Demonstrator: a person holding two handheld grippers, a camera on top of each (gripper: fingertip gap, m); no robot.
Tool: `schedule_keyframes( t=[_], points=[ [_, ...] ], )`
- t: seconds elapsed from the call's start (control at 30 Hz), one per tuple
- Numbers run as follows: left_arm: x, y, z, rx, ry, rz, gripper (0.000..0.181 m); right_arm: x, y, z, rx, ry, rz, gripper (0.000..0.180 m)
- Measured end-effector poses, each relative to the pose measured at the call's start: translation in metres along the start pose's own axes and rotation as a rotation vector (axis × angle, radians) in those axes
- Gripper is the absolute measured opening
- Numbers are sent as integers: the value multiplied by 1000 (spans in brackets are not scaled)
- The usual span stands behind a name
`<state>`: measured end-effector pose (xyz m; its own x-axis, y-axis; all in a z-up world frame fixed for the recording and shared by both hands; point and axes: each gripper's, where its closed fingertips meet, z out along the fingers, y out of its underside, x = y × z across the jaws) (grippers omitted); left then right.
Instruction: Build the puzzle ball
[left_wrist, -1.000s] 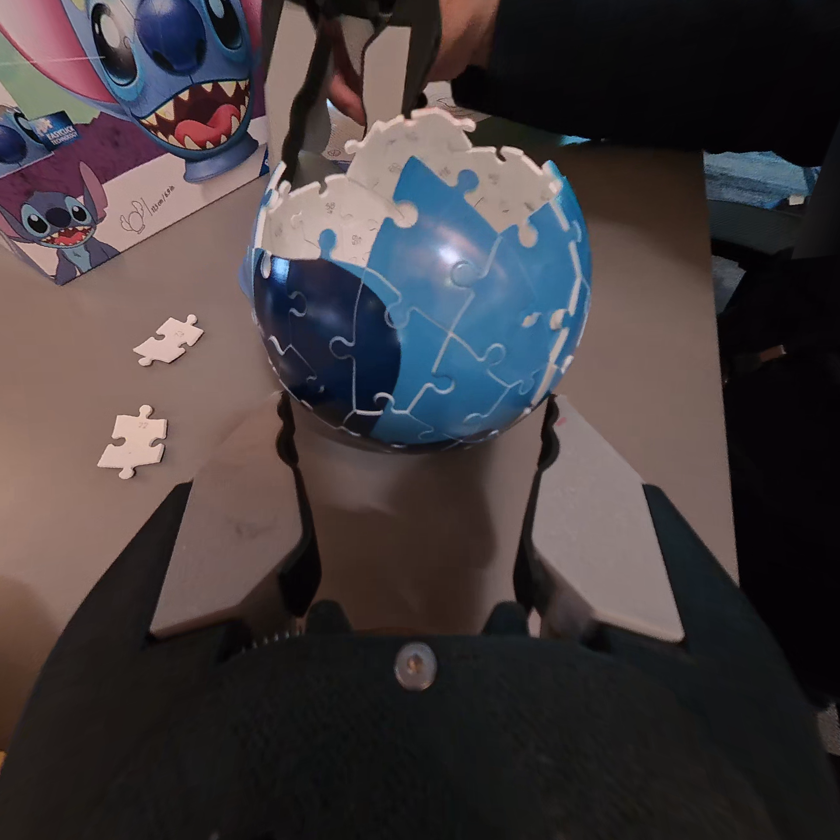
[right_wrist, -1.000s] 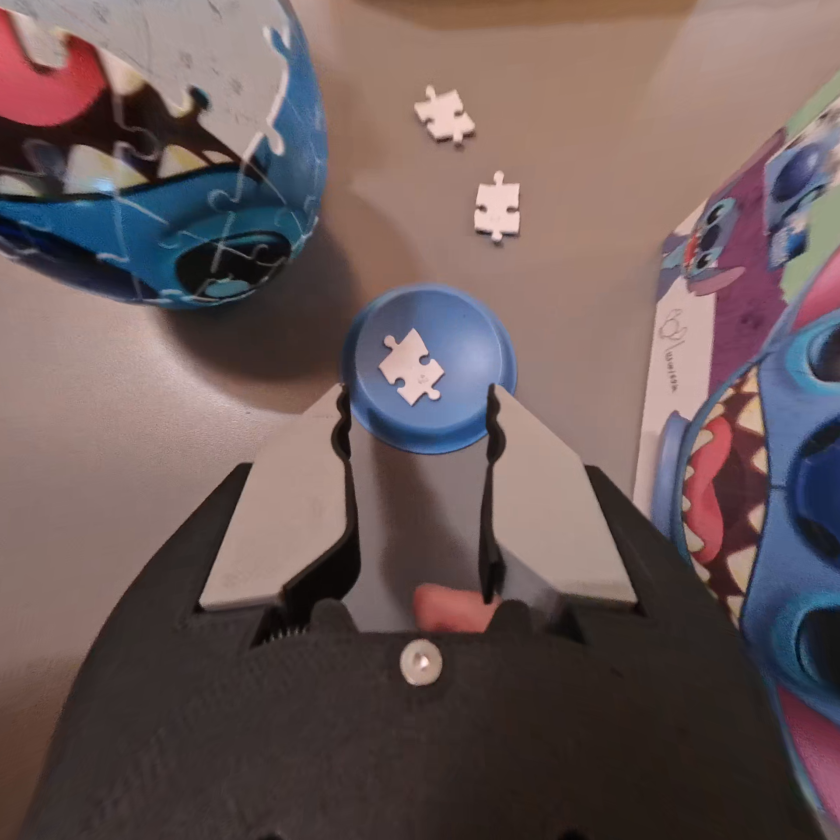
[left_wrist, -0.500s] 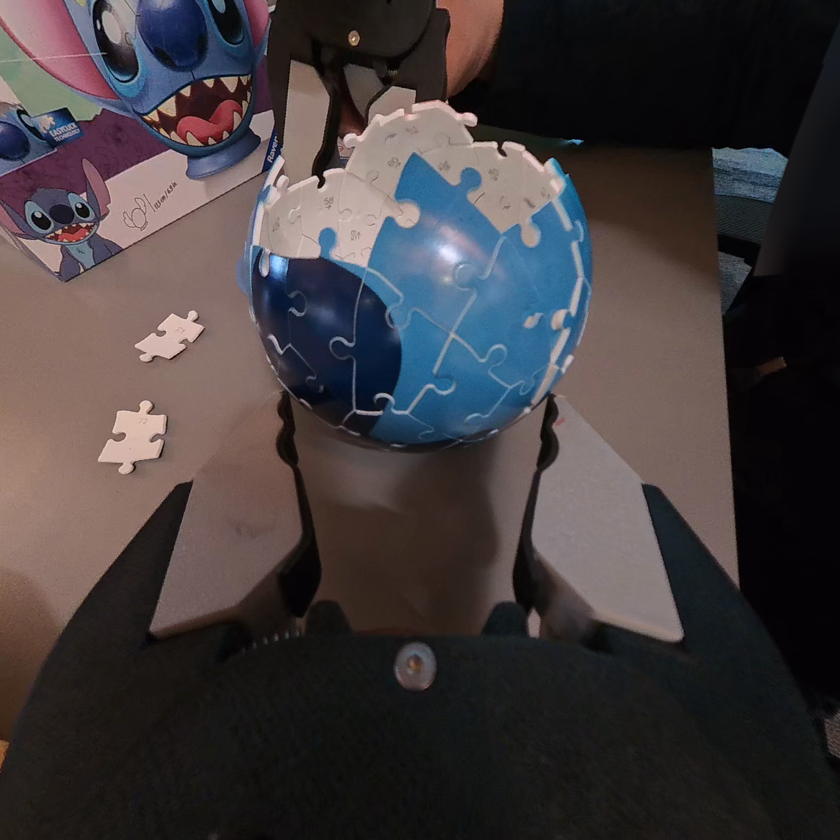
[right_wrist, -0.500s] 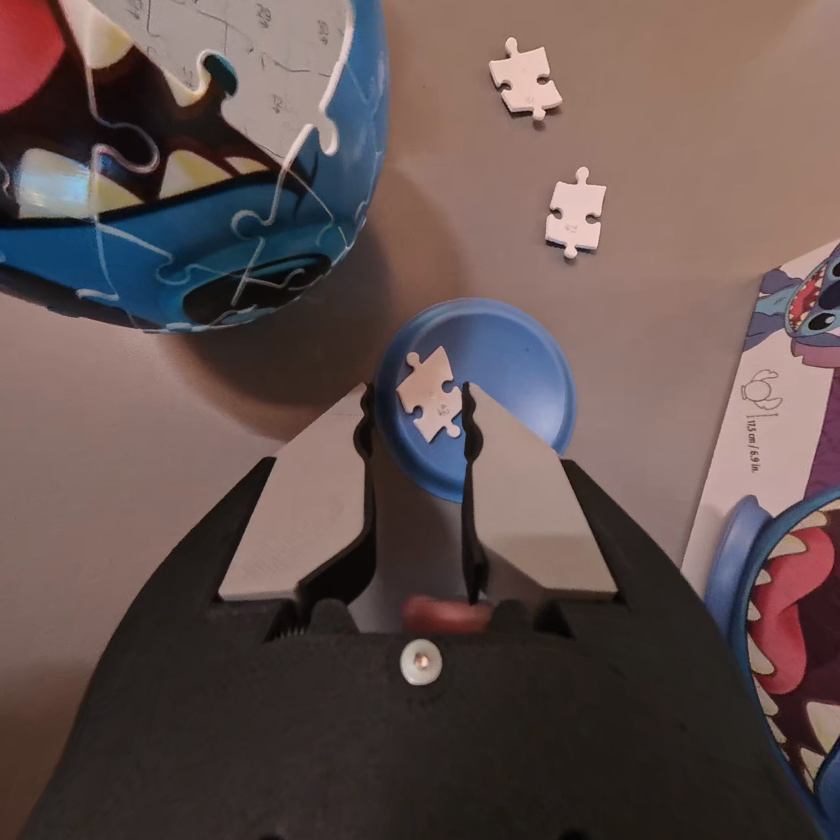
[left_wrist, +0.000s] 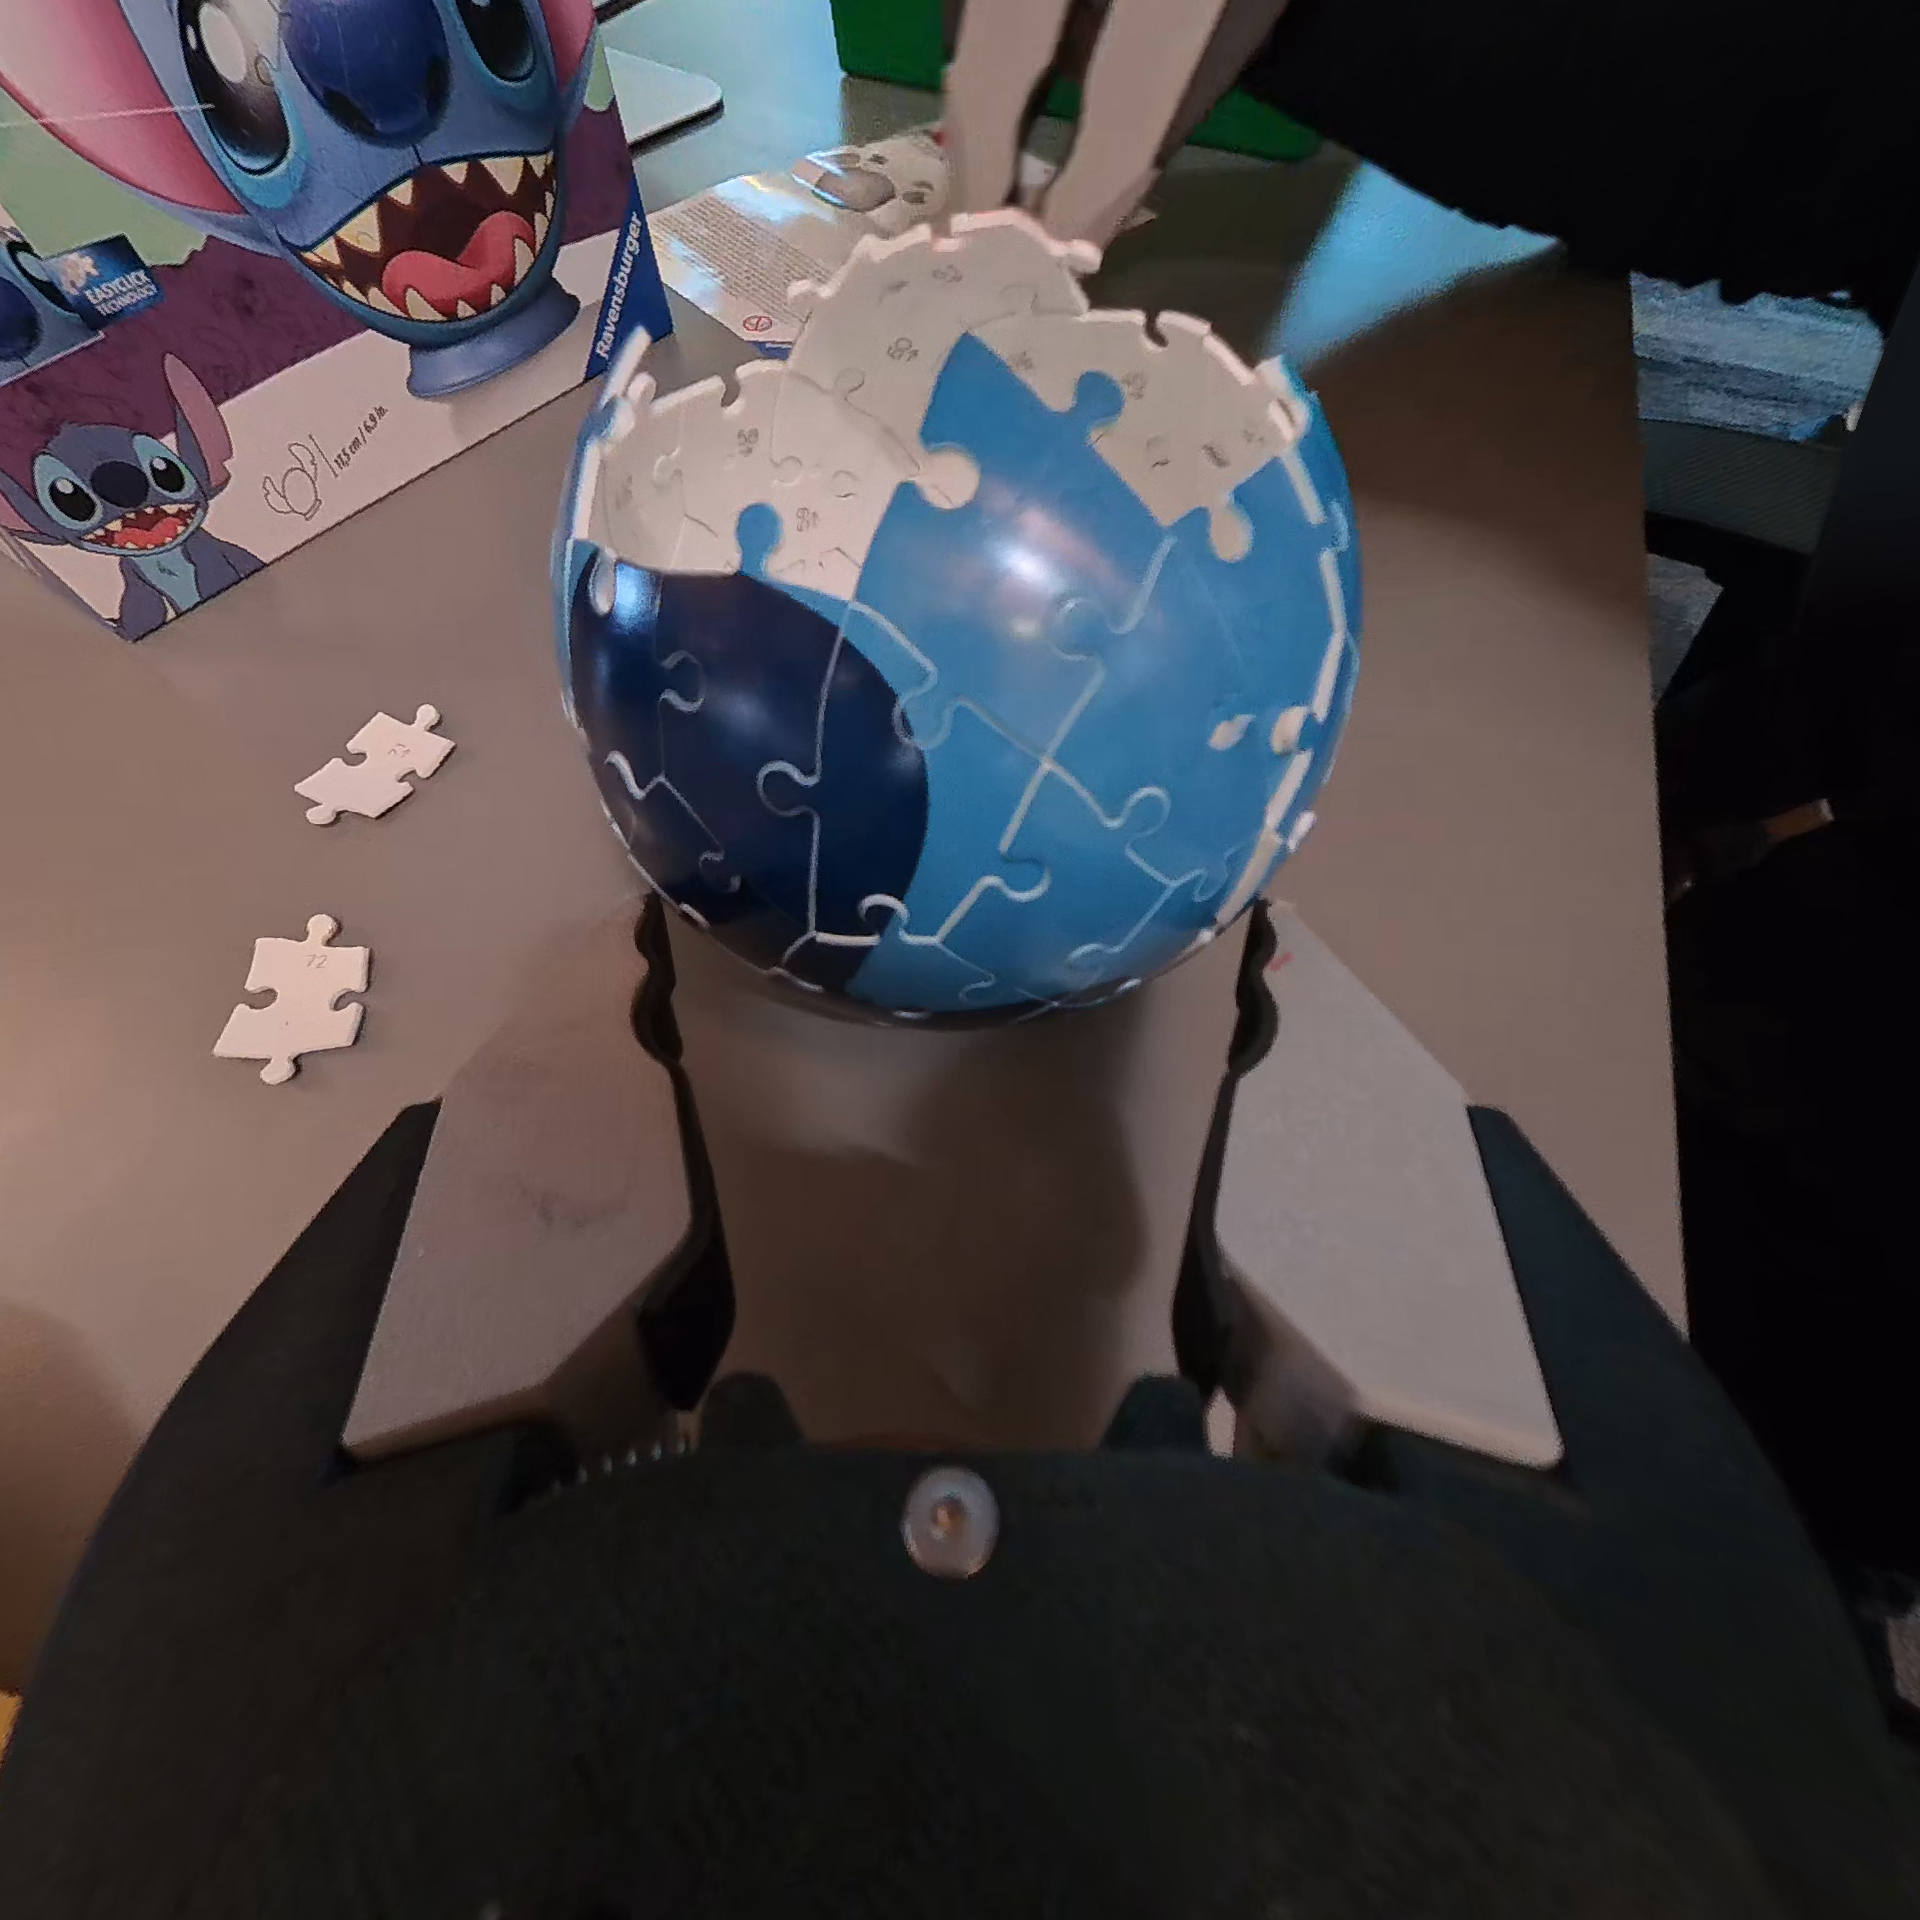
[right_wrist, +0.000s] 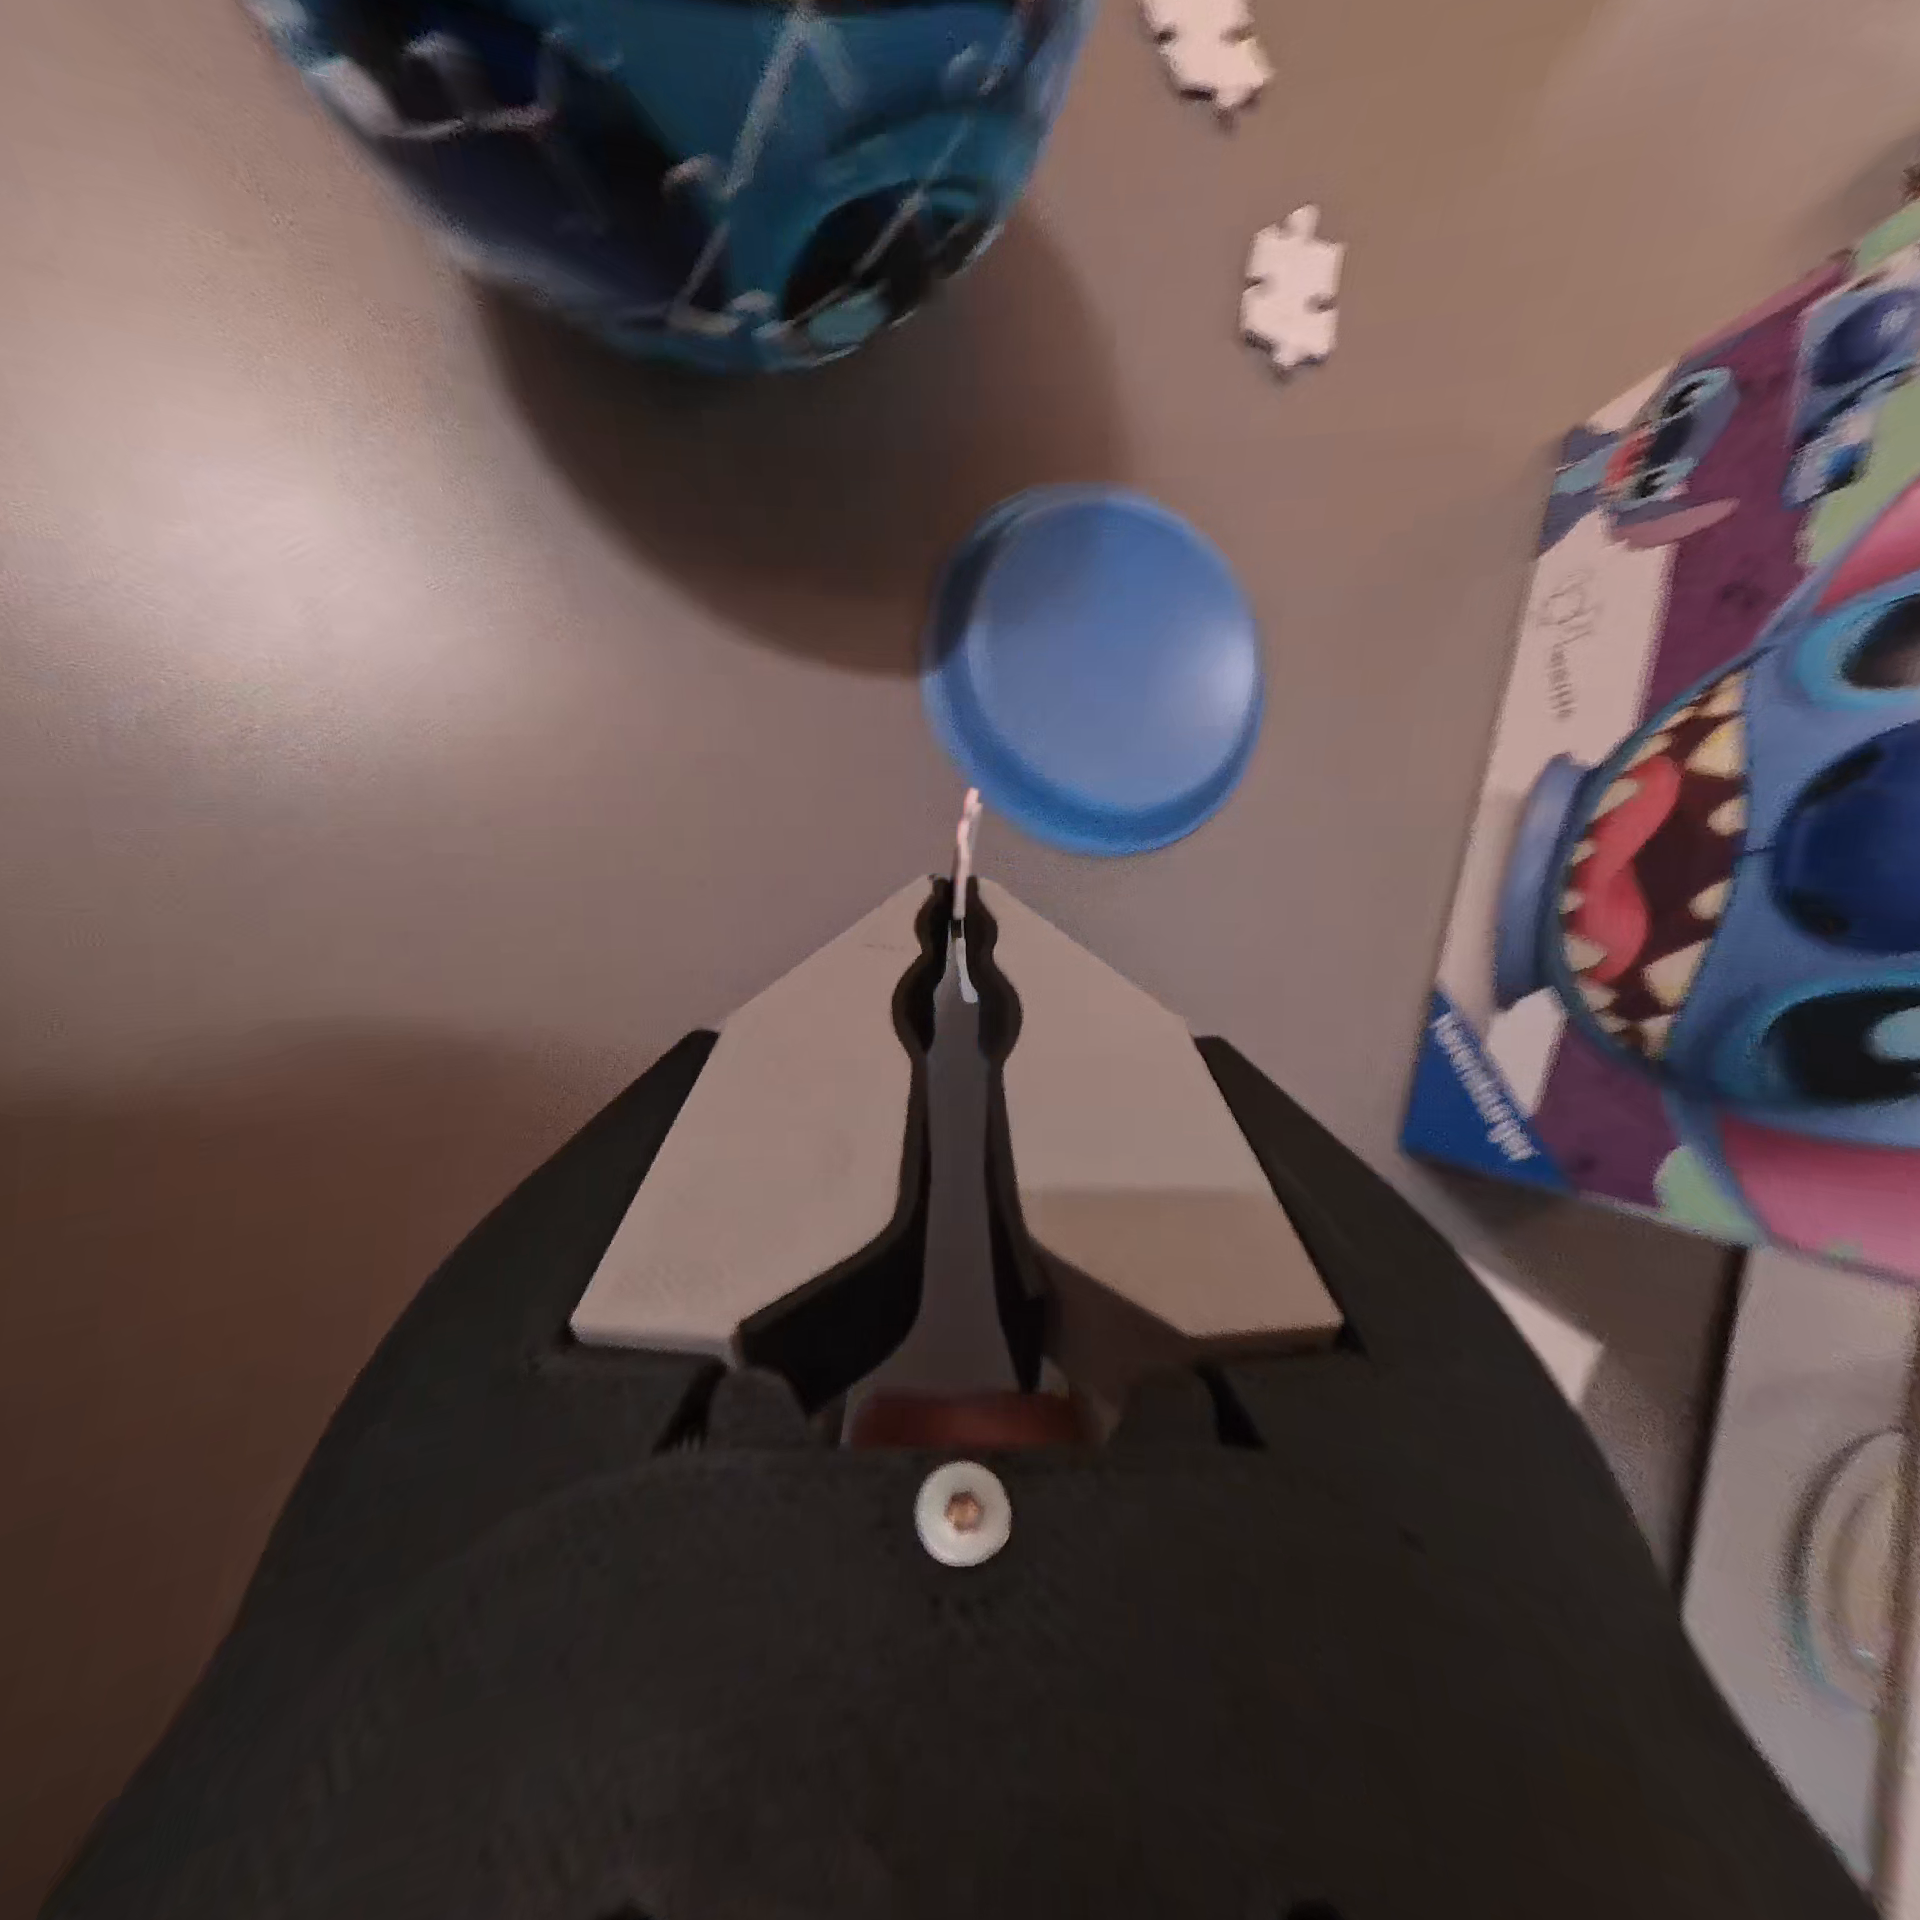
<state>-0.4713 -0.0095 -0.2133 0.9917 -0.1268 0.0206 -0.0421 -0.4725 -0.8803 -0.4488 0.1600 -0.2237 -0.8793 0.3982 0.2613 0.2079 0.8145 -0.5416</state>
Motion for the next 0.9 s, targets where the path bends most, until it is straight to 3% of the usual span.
schedule_keyframes(
  t=[0.13, 0.23, 0.47, 0.57, 0.63, 0.7, 0.8, 0.9],
  points=[
    [1, 1, 1, -6, 3, 8, 107, -41, 31, -14, -61, -55, -58, 0],
    [2, 2, 2, -15, 12, -1, 108, -55, 43, -10, -76, -97, -22, 20],
    [8, 0, 1, 0, 27, -88, 117, -25, -21, -18, 181, -185, 76, 67],
    [10, 2, -3, 3, -29, -150, 124, -11, -50, -6, 232, -306, 67, 80],
    [11, 7, -7, -30, -84, -177, 130, -2, -61, 9, 211, -387, 60, 76],
    [14, 9, -11, -37, -115, -193, 132, 13, -47, 26, 101, -407, 56, 67],
    [17, 11, -17, -20, -138, -194, 130, 30, -35, 34, 73, -423, 159, 68],
    [12, 19, -20, -33, -166, -210, 129, 46, -33, 44, 112, -324, 140, 68]
  ],
)
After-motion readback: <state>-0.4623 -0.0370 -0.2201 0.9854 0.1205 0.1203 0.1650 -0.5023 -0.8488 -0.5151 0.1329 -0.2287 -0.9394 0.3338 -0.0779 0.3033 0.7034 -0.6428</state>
